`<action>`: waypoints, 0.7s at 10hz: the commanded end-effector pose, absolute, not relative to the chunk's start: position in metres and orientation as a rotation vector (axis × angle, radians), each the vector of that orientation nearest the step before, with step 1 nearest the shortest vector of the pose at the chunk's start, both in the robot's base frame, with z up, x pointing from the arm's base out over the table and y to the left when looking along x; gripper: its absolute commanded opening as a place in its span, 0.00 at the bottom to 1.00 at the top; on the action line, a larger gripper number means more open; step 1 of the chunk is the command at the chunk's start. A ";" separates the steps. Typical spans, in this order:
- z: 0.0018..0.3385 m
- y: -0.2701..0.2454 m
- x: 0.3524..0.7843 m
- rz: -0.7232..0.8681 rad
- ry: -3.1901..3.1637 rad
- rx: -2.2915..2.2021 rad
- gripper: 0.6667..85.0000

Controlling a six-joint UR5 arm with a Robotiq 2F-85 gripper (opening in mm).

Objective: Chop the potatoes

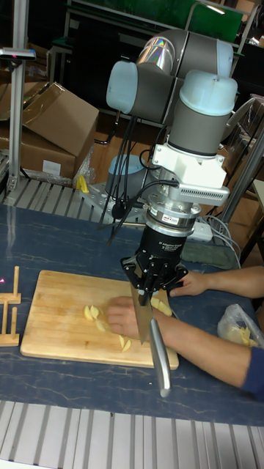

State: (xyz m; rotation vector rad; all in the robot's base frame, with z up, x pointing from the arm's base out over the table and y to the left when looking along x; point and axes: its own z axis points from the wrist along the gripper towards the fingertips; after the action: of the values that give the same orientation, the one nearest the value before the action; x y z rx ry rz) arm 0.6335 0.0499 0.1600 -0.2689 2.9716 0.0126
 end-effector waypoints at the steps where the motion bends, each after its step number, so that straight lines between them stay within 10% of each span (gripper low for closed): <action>1: 0.162 0.052 0.634 0.031 2.970 -0.259 0.00; 7: 0.162 0.051 0.634 0.028 2.970 -0.264 0.00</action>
State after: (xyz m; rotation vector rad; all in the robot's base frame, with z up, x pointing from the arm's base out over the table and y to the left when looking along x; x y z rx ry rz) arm 0.6336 0.0490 0.1601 -0.2710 2.9719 0.0100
